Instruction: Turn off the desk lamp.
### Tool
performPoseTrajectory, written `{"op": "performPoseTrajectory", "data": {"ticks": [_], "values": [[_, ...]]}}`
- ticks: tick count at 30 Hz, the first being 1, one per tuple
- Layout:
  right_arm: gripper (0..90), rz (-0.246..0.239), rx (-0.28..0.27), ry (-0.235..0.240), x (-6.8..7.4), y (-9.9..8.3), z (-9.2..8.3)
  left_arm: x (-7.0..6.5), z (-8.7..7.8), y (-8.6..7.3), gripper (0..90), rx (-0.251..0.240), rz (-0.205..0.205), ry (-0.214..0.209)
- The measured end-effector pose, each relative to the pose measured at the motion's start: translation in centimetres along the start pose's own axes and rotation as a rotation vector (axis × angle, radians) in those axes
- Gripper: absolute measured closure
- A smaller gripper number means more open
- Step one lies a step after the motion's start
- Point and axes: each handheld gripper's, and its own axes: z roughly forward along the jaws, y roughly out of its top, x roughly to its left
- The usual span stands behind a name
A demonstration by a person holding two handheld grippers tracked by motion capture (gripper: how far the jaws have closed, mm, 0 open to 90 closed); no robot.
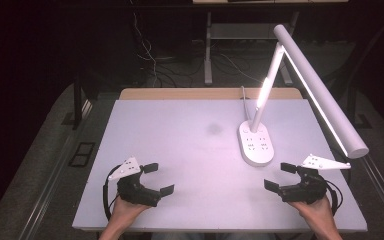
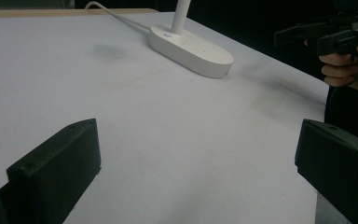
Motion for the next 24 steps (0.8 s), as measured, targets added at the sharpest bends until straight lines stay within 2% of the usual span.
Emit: {"op": "performPoseTrajectory", "data": {"ticks": [10,24], "values": [[0.5,-0.005,0.011,-0.003,0.17,0.05,0.26,0.22,-0.27,-0.12,0.0,0.002,-0.005,0.001],[0.5,0.018,0.024,-0.013,0.03,0.03,-0.18,0.24,-0.22,-0.16,0.0,0.012,-0.007,-0.001]]}}
